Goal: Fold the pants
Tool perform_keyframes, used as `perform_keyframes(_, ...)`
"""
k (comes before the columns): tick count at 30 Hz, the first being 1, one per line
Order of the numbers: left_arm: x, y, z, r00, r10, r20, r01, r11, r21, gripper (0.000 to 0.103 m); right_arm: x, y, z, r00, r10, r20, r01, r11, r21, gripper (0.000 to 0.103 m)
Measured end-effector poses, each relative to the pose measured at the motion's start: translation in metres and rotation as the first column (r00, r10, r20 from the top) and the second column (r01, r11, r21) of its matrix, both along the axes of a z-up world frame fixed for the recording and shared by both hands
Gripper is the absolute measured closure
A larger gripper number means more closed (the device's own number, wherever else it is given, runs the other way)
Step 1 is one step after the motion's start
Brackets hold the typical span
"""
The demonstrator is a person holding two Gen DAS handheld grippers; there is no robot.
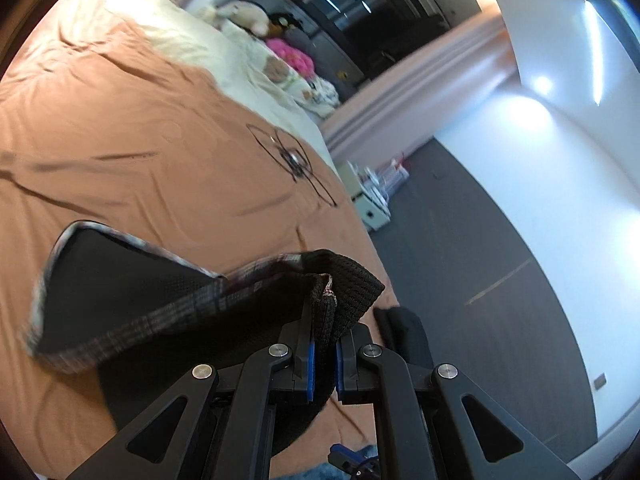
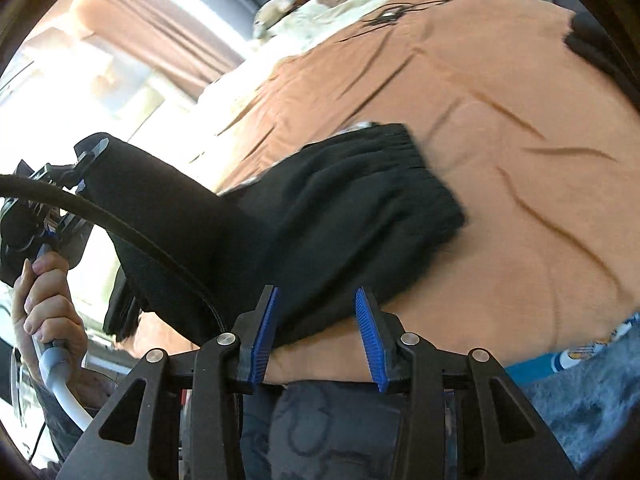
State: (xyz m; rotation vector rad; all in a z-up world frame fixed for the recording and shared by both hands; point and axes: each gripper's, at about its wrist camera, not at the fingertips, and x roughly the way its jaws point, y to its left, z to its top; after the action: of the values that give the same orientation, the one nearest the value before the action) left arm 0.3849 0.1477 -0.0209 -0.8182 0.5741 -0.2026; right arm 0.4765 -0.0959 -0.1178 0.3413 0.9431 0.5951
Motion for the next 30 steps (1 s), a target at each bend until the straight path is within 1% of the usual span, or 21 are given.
perform_keyframes(3, 0.016, -0.028, -0.011, 0.998, -0.062, -0.031, 0.063, 0.998, 0.017, 0.096, -0.001, -0.015, -0.005, 0.999, -0.033, -0.015, 0.033, 0.999, 0.001, 0.065)
perform_keyframes(5, 0.02, -0.045, -0.02, 0.995, -0.091, -0.051, 0.092, 0.995, 0.034, 0.096, -0.002, -0.024, -0.008, 0.998, -0.053, -0.025, 0.053, 0.999, 0.004, 0.065)
perform_keyframes(9, 0.032, -0.076, -0.038, 0.983, -0.157, -0.096, 0.162, 0.986, 0.042, 0.096, -0.01, -0.041, -0.002, 0.996, -0.084, -0.033, 0.084, 0.996, 0.006, 0.065)
perform_keyframes(10, 0.033, -0.086, -0.042, 0.979, -0.175, -0.108, 0.181, 0.982, 0.046, 0.096, -0.02, -0.052, 0.002, 0.995, -0.092, -0.035, 0.092, 0.996, 0.007, 0.065)
perform_keyframes(13, 0.035, -0.109, -0.055, 0.964, -0.223, -0.142, 0.233, 0.971, 0.056, 0.096, -0.021, -0.062, 0.0, 0.994, -0.106, -0.041, 0.106, 0.994, 0.007, 0.065)
perform_keyframes(16, 0.037, -0.126, -0.069, 0.946, -0.272, -0.176, 0.282, 0.959, 0.035, 0.096, -0.024, -0.073, -0.002, 0.992, -0.117, -0.045, 0.117, 0.993, 0.006, 0.065)
perform_keyframes(22, 0.04, -0.154, -0.095, 0.913, -0.322, -0.249, 0.342, 0.939, 0.04, 0.095, -0.033, -0.089, -0.003, 0.99, -0.129, -0.058, 0.129, 0.992, -0.003, 0.065)
perform_keyframes(24, 0.04, -0.157, -0.102, 0.902, -0.322, -0.287, 0.35, 0.936, 0.047, 0.085, -0.037, -0.093, -0.003, 0.99, -0.129, -0.064, 0.129, 0.992, -0.007, 0.065)
perform_keyframes(26, 0.039, -0.156, -0.104, 0.892, -0.346, -0.29, 0.366, 0.93, 0.016, 0.051, -0.04, -0.095, -0.002, 0.99, -0.125, -0.067, 0.125, 0.992, -0.007, 0.065)
perform_keyframes(27, 0.035, -0.154, -0.103, 0.896, -0.348, -0.277, 0.364, 0.931, 0.01, 0.043, -0.042, -0.096, -0.001, 0.991, -0.12, -0.066, 0.12, 0.993, -0.006, 0.065)
perform_keyframes(28, 0.032, -0.151, -0.1, 0.903, -0.34, -0.263, 0.357, 0.934, 0.016, 0.031, -0.042, -0.096, 0.0, 0.991, -0.116, -0.063, 0.116, 0.993, -0.006, 0.065)
perform_keyframes(29, 0.028, -0.146, -0.096, 0.909, -0.33, -0.254, 0.348, 0.937, 0.028, 0.024, -0.043, -0.095, 0.002, 0.992, -0.112, -0.059, 0.111, 0.994, -0.008, 0.065)
perform_keyframes(30, 0.025, -0.141, -0.091, 0.916, -0.318, -0.244, 0.337, 0.941, 0.039, 0.022, -0.042, -0.093, 0.003, 0.993, -0.107, -0.054, 0.107, 0.994, -0.011, 0.065)
